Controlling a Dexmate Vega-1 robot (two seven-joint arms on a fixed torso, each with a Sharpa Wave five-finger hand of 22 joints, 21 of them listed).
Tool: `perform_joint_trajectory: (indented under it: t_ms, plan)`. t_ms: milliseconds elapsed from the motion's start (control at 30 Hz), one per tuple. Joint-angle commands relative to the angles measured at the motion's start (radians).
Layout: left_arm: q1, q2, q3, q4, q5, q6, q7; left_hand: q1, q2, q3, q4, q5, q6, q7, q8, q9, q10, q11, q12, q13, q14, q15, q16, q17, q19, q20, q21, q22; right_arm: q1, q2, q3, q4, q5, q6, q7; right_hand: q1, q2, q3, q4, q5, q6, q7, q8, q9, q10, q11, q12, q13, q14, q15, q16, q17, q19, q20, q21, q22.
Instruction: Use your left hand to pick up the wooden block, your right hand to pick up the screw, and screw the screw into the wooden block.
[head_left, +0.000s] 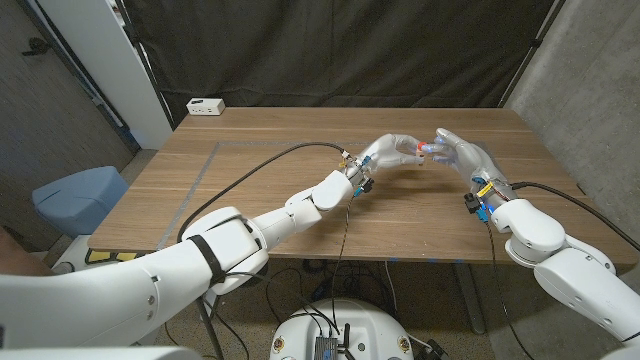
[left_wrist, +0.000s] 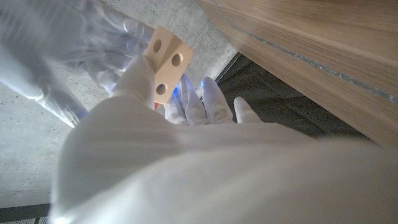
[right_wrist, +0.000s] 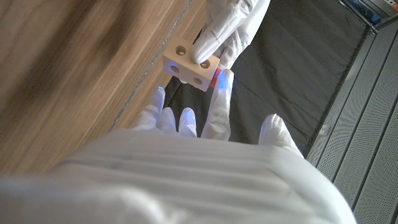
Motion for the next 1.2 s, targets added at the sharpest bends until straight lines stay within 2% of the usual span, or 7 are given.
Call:
perform_joint_trajectory:
  t_ms: [33,400,533,600,867,1200]
  plan:
    - [0.004,0.001,-0.003,-0.008,0.002,0.008,0.002,-0.007,0.024,0.026,0.020,0.005,0.212,-0.058,0.007,0.004,0.097,-0.086,0.061,0.017,0.004,-0.094,0.003,0.002,0.004,-0.005,0.002,0.003,-0.023,0.005,0.025,-0.006,-0.004,0.003,-0.014,0.002,0.011,0.000,-0.006,-0.003,0.007,-0.002,0.000,0.002,0.012,0.003,0.006,0.002,0.013,0.001,0.005,0.001,0.010,-0.002,0.010,0.003]
    - [0.005,0.001,-0.003,-0.011,0.005,0.009,0.005,-0.006,0.024,0.026,0.020,0.005,0.213,-0.054,0.007,0.004,0.098,-0.087,0.062,0.017,0.005,-0.094,0.003,0.002,0.005,-0.006,0.002,0.003,-0.036,0.014,0.053,-0.021,-0.012,-0.010,-0.029,0.003,0.010,0.000,-0.006,-0.003,-0.001,0.000,-0.006,0.002,0.017,0.010,0.004,0.002,0.019,0.002,0.005,0.001,0.014,-0.002,0.010,0.003]
    - [0.007,0.004,-0.003,-0.017,0.006,0.011,0.005,-0.006,0.024,0.025,0.020,0.005,0.213,-0.054,0.007,0.004,0.096,-0.087,0.062,0.018,0.005,-0.092,0.003,0.002,0.005,-0.006,0.002,0.003,-0.031,0.018,0.055,-0.017,-0.013,-0.013,-0.027,0.003,0.009,0.000,-0.007,-0.003,-0.033,-0.001,-0.022,0.002,0.010,0.020,-0.001,0.002,0.021,0.005,0.004,0.001,0.018,-0.001,0.010,0.004]
    - [0.008,0.006,-0.004,-0.020,0.006,0.011,0.004,-0.005,0.024,0.026,0.019,0.005,0.212,-0.055,0.006,0.004,0.097,-0.087,0.062,0.018,0.004,-0.093,0.003,0.002,0.004,-0.005,0.002,0.003,-0.027,0.021,0.052,-0.012,-0.016,-0.010,-0.027,0.004,0.009,0.000,-0.007,-0.003,-0.051,-0.009,-0.030,0.003,0.007,0.023,-0.004,0.002,0.021,0.007,0.003,0.001,0.020,-0.001,0.009,0.004]
    - [0.007,0.007,-0.005,-0.024,0.007,0.013,-0.001,-0.006,0.024,0.026,0.020,0.005,0.212,-0.056,0.006,0.004,0.096,-0.088,0.062,0.020,0.005,-0.094,0.003,0.001,0.004,-0.005,0.002,0.003,-0.004,0.023,0.037,0.010,-0.012,-0.005,-0.006,0.001,0.005,-0.003,-0.006,-0.003,-0.124,-0.023,-0.057,0.004,-0.026,0.025,-0.018,0.003,0.009,0.017,-0.006,0.002,0.016,0.001,0.005,0.004]
    - [0.005,0.006,-0.004,-0.021,0.009,0.011,-0.001,-0.006,0.024,0.026,0.019,0.005,0.212,-0.056,0.006,0.004,0.098,-0.087,0.062,0.019,0.004,-0.093,0.003,0.002,0.004,-0.005,0.002,0.003,0.009,0.014,0.028,0.026,-0.001,-0.002,0.016,-0.006,0.000,-0.008,-0.004,-0.004,-0.204,-0.044,-0.070,0.003,-0.083,0.015,-0.028,0.003,-0.026,0.021,-0.018,0.003,0.001,0.002,0.000,0.004]
